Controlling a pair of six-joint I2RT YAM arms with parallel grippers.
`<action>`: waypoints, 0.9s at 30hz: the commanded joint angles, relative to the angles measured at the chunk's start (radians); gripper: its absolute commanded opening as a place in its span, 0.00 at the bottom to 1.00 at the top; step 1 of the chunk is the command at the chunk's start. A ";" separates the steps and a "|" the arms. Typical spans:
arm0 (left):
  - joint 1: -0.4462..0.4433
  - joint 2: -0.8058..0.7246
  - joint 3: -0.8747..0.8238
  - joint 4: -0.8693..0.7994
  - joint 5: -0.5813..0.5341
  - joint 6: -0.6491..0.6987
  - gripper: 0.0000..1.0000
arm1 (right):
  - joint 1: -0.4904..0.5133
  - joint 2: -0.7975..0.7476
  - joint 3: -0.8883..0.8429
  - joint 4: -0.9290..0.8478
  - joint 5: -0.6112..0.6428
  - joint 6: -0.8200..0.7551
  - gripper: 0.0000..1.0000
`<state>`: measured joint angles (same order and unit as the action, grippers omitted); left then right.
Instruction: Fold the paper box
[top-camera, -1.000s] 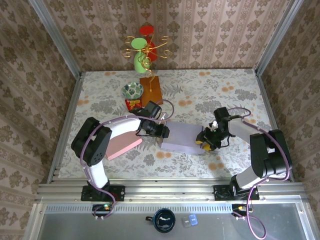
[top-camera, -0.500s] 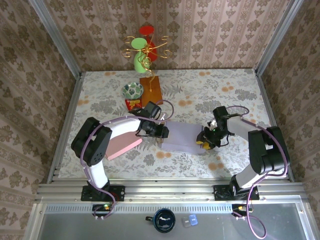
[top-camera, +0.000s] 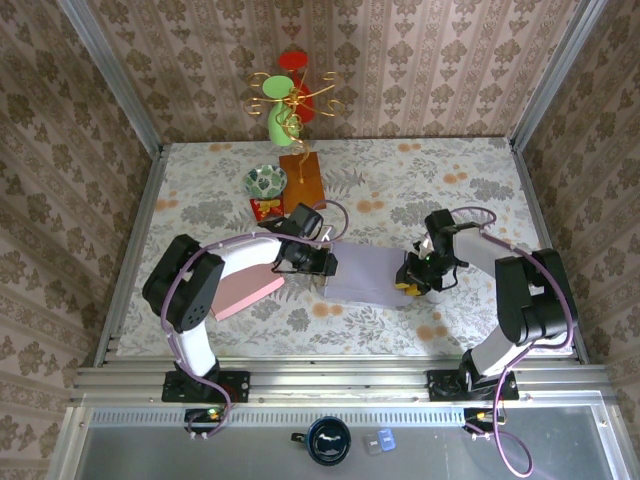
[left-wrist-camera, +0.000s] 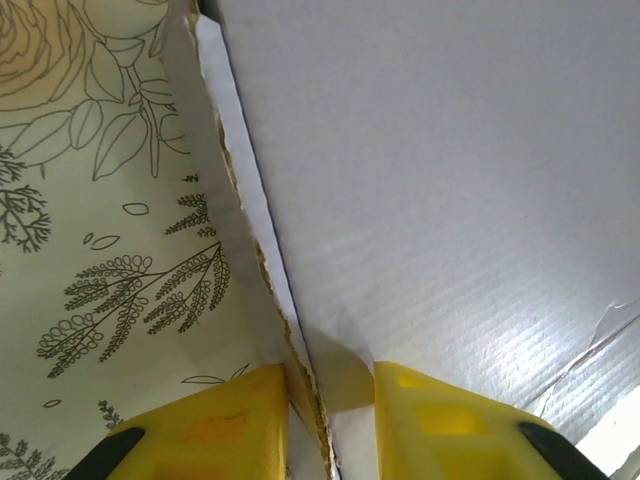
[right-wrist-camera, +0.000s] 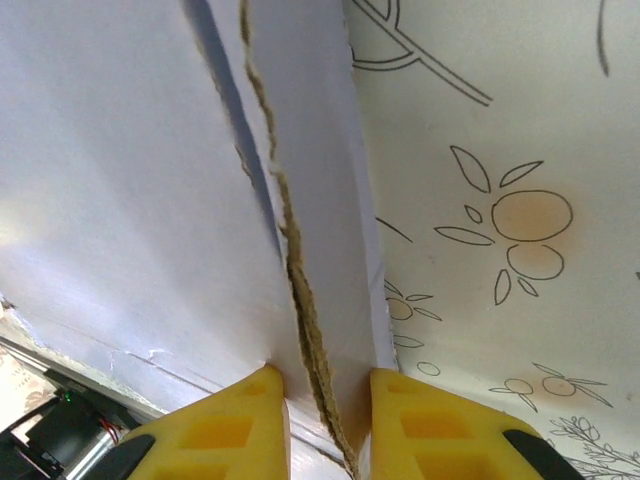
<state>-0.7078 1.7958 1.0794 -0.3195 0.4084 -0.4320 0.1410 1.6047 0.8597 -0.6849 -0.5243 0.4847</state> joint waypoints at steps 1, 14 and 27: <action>-0.013 0.008 -0.019 -0.019 -0.019 0.024 0.27 | -0.007 0.006 0.030 -0.064 0.133 -0.056 0.33; -0.014 0.014 -0.013 -0.022 -0.023 0.029 0.26 | -0.020 0.000 0.127 -0.081 0.192 -0.071 0.45; -0.016 0.019 -0.012 -0.001 -0.013 0.011 0.27 | -0.008 0.103 0.138 0.008 0.068 -0.006 0.30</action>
<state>-0.7197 1.7962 1.0794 -0.3107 0.4046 -0.4290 0.1268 1.6730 0.9833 -0.7082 -0.4229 0.4519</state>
